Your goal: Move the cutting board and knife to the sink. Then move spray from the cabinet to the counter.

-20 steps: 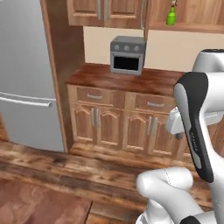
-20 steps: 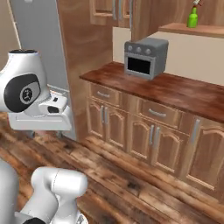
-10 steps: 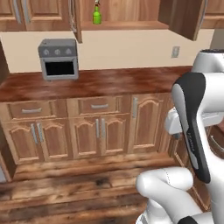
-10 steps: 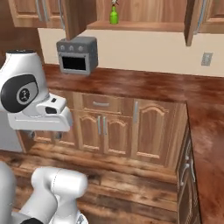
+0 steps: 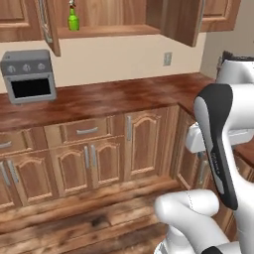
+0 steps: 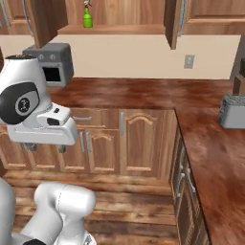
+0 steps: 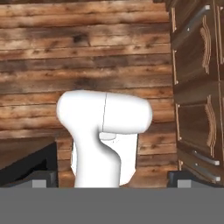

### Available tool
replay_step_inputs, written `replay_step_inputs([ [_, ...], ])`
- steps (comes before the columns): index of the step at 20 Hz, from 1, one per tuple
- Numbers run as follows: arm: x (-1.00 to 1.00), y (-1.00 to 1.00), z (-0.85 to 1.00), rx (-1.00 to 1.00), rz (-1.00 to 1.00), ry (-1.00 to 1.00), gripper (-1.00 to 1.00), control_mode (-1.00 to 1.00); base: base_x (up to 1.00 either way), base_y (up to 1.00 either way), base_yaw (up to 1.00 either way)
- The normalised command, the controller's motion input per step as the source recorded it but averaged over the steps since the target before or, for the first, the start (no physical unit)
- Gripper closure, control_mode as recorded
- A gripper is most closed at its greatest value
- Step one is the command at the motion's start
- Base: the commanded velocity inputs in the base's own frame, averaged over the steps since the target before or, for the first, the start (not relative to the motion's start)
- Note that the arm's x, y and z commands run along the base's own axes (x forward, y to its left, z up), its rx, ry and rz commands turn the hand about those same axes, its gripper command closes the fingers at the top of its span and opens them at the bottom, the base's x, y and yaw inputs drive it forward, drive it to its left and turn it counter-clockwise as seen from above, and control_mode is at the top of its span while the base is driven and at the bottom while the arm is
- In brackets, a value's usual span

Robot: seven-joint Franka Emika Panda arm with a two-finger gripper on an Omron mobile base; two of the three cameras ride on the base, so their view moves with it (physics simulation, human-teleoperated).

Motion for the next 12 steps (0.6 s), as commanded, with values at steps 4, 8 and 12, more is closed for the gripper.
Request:
replay_step_inputs([
  [4, 0.0, 0.0, 0.0, 0.0, 0.0, 0.0, -1.0, 1.0, 0.81, 0.11, -0.18],
  [8, 0.0, 0.0, 0.0, 0.0, 0.0, 0.0, -1.0, 1.0, 0.98, 0.19, -0.02],
  [12, 0.0, 0.0, 0.0, 0.0, 0.0, 0.0, -1.0, 1.0, 0.98, 0.16, 0.0],
])
